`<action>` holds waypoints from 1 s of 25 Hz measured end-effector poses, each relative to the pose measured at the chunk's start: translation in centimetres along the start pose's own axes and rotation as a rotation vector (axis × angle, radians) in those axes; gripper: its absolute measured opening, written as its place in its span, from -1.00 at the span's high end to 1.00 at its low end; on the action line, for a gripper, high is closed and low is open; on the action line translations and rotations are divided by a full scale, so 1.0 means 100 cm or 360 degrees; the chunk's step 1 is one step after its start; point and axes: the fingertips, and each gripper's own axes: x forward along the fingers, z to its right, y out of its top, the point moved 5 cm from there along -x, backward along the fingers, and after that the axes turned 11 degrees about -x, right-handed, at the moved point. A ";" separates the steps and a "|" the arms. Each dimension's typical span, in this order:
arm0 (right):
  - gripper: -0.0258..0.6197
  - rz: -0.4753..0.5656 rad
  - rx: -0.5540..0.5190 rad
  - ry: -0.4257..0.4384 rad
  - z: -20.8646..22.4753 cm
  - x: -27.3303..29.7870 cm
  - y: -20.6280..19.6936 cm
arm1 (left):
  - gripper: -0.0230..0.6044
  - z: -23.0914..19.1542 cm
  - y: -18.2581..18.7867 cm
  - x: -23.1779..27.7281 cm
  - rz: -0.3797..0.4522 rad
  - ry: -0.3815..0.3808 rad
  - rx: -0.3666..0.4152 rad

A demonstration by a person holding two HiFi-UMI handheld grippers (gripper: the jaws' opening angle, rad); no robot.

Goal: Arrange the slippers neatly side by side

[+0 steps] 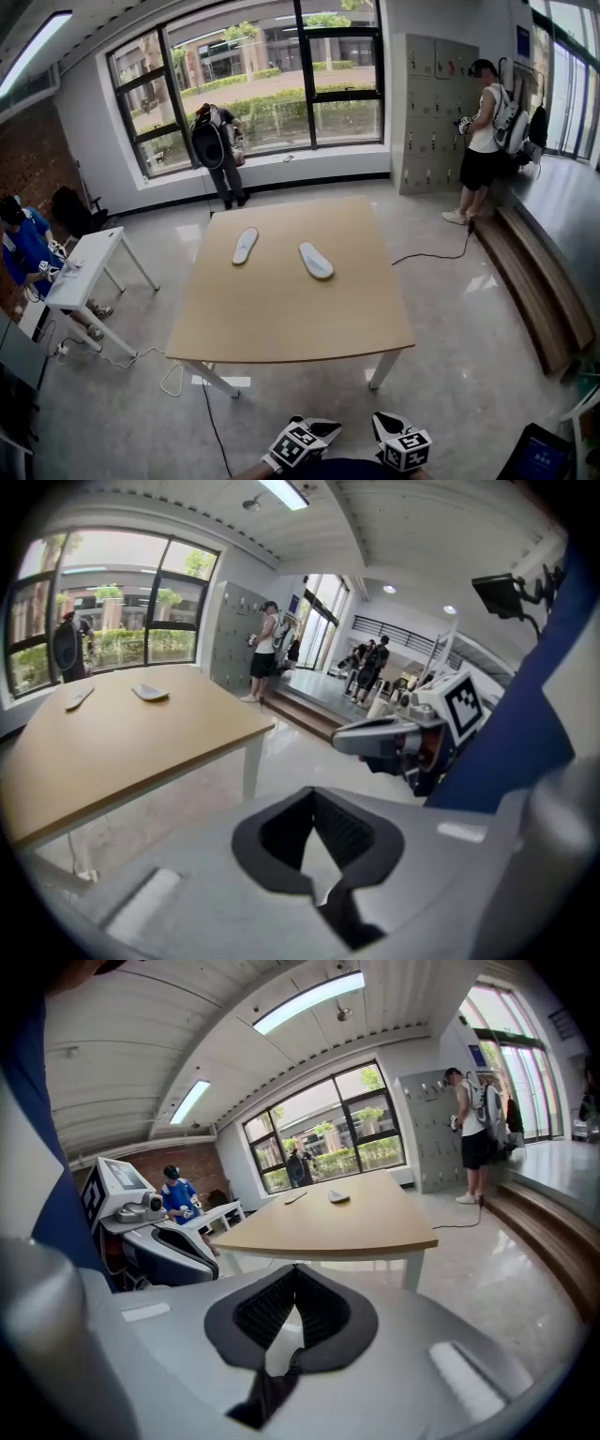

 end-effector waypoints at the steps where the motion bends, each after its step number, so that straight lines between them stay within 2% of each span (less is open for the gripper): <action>1: 0.89 -0.0002 0.0013 -0.0036 0.003 0.003 -0.001 | 0.92 -0.004 0.003 0.004 -0.0022 -0.0030 0.0015; 5: 0.89 -0.0063 0.0045 -0.0109 0.005 0.026 0.000 | 0.92 -0.024 0.017 0.012 -0.0063 -0.0140 0.0081; 10: 0.89 -0.0131 0.0070 -0.0038 0.000 0.092 0.037 | 0.92 -0.100 0.052 -0.003 -0.0011 -0.0107 -0.0045; 15: 0.89 -0.0208 -0.0003 -0.0065 0.008 0.159 0.077 | 0.92 -0.170 0.078 -0.003 -0.0037 -0.0181 -0.0140; 20: 0.89 -0.0279 -0.0029 -0.0071 0.006 0.218 0.104 | 0.92 -0.232 0.101 -0.008 -0.0012 -0.0199 -0.0146; 25: 0.89 -0.0366 -0.0107 0.0009 -0.002 0.264 0.119 | 0.92 -0.276 0.111 -0.021 0.0002 -0.0252 -0.0319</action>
